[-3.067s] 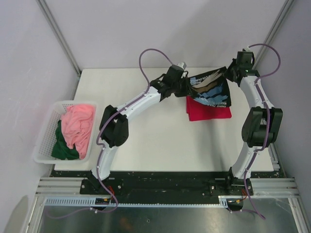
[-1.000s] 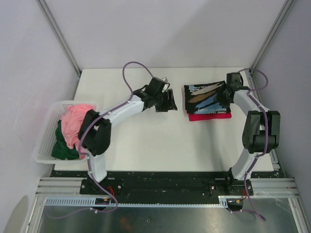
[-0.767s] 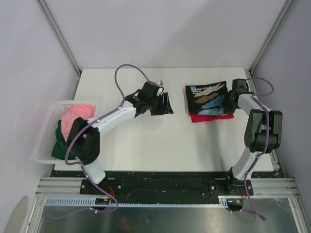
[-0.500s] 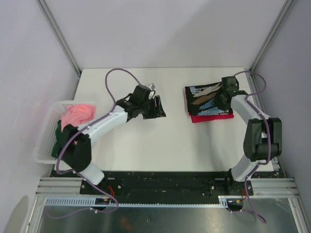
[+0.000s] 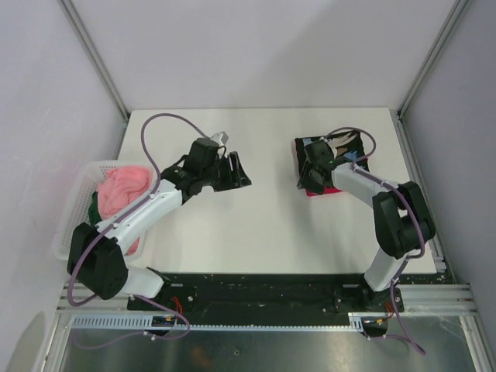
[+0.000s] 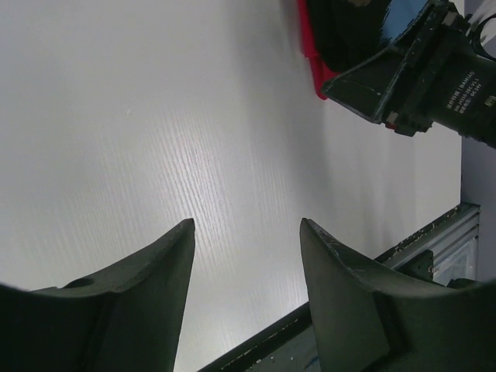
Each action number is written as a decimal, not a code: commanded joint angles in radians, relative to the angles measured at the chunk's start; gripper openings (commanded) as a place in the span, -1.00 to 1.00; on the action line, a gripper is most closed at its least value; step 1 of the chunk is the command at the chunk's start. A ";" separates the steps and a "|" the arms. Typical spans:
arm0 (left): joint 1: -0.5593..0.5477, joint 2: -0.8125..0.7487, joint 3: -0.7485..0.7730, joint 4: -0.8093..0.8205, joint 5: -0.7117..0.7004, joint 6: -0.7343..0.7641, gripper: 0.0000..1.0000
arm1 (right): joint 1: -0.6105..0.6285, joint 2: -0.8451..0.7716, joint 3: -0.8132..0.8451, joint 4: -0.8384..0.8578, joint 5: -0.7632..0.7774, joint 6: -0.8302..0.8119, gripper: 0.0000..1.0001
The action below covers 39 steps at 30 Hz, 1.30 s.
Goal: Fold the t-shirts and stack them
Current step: Put the neatly folded tshirt into the corner of the board with both arms
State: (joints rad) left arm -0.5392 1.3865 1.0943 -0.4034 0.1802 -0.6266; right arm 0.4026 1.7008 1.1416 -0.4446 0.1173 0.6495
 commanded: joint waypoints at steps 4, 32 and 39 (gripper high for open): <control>0.038 -0.068 -0.050 0.017 0.026 0.035 0.23 | -0.013 0.092 -0.002 0.104 -0.017 0.133 -0.11; 0.102 -0.051 -0.098 0.016 0.057 0.084 0.24 | -0.356 0.568 0.515 0.058 -0.070 -0.071 -0.13; 0.113 -0.022 -0.082 0.017 0.058 0.092 0.24 | -0.375 0.623 0.647 -0.036 0.011 -0.134 -0.13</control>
State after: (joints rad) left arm -0.4389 1.3540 0.9909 -0.4053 0.2184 -0.5667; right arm 0.0490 2.2852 1.7706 -0.3519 0.0223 0.5922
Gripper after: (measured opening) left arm 0.616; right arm 0.435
